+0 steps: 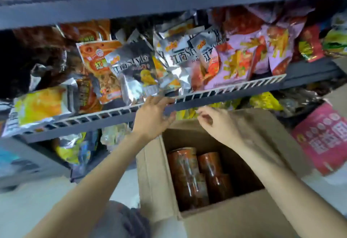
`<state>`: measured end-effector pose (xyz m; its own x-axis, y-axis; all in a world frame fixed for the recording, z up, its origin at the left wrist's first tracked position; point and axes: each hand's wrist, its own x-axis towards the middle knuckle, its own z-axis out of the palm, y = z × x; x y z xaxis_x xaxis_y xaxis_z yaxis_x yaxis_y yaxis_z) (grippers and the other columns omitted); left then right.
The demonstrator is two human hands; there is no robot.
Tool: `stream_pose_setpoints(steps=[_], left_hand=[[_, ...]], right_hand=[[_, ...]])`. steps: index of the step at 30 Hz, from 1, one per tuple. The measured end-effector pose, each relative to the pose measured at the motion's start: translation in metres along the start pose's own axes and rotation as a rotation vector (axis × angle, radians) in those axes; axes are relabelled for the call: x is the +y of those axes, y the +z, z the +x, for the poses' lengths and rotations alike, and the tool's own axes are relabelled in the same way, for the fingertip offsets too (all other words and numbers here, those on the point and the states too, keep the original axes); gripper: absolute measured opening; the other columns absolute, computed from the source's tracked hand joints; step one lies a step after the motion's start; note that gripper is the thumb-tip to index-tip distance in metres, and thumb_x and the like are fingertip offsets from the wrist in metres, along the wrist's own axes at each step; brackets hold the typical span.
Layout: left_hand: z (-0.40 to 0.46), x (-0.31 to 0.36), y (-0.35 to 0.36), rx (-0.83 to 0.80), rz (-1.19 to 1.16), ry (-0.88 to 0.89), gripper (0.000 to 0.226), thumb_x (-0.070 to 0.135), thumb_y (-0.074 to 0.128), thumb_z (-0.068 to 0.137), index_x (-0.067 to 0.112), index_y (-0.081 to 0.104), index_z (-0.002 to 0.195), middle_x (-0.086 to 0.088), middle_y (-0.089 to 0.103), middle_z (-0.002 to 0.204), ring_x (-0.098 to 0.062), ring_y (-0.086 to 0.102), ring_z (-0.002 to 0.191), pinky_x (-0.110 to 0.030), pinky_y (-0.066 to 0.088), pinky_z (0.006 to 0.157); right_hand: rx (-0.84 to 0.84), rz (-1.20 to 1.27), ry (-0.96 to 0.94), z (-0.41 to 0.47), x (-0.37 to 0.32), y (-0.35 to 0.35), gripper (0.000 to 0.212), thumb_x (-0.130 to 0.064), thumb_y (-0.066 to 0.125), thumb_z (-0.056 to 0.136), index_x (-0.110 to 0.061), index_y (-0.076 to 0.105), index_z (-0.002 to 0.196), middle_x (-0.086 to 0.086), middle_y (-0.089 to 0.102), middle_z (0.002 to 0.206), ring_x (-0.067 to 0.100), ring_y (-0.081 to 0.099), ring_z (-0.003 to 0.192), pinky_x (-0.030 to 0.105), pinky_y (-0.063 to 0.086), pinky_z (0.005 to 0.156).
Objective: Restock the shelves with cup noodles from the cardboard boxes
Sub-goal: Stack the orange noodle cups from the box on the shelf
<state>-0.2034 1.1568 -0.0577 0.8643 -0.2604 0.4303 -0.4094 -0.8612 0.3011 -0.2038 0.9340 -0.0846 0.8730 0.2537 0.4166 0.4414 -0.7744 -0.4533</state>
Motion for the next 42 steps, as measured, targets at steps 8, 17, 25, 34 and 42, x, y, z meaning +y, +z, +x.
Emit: stream_pose_setpoints(steps=[8,17,25,34,42], left_hand=[[-0.032,-0.020,0.059,-0.233,0.045,-0.066,0.036,0.037,0.053,0.088,0.018,0.063,0.117,-0.008,0.064,0.110,-0.033,0.054,0.105,-0.042,0.050,0.080],[-0.036,-0.025,0.074,-0.038,0.035,-0.066,0.025,0.026,0.054,0.086,0.015,0.070,0.102,-0.007,0.069,0.098,-0.034,0.061,0.091,-0.041,0.048,0.080],[-0.033,-0.025,0.069,-0.044,0.150,0.057,0.028,0.027,0.057,0.085,0.017,0.066,0.109,-0.007,0.065,0.101,-0.035,0.056,0.093,-0.042,0.042,0.078],[-0.019,0.037,0.074,-0.346,-0.112,0.798,0.012,0.028,0.061,0.083,0.021,0.065,0.091,0.005,0.066,0.087,-0.021,0.062,0.083,-0.034,0.053,0.069],[-0.041,0.079,0.181,-1.379,0.574,1.205,0.099,0.041,0.073,0.076,0.015,0.014,0.151,-0.009,0.014,0.157,-0.026,0.012,0.144,-0.046,0.019,0.114]], right_hand=[[-0.830,-0.290,0.448,-0.045,0.025,0.105,0.070,-0.057,0.060,0.085,-0.012,0.037,0.134,0.012,0.055,0.130,0.032,0.054,0.117,0.040,0.046,0.090],[-0.648,0.076,1.067,-0.054,0.008,0.182,0.123,-0.049,0.085,0.059,-0.007,0.008,0.144,0.022,0.030,0.144,0.035,0.042,0.129,0.043,0.039,0.104],[-0.568,0.119,0.999,-0.038,0.028,0.089,0.122,-0.051,0.083,0.062,-0.010,0.005,0.146,0.011,0.047,0.136,0.031,0.052,0.119,0.039,0.048,0.095],[-0.087,0.219,0.800,-0.080,0.028,-0.046,0.117,-0.035,0.087,0.061,-0.024,0.008,0.146,0.004,0.046,0.137,0.021,0.050,0.117,0.031,0.039,0.093],[0.089,0.156,0.717,-0.105,0.022,-0.045,0.121,-0.048,0.085,0.058,-0.029,0.006,0.149,-0.001,0.038,0.145,0.020,0.044,0.127,0.029,0.034,0.094]])
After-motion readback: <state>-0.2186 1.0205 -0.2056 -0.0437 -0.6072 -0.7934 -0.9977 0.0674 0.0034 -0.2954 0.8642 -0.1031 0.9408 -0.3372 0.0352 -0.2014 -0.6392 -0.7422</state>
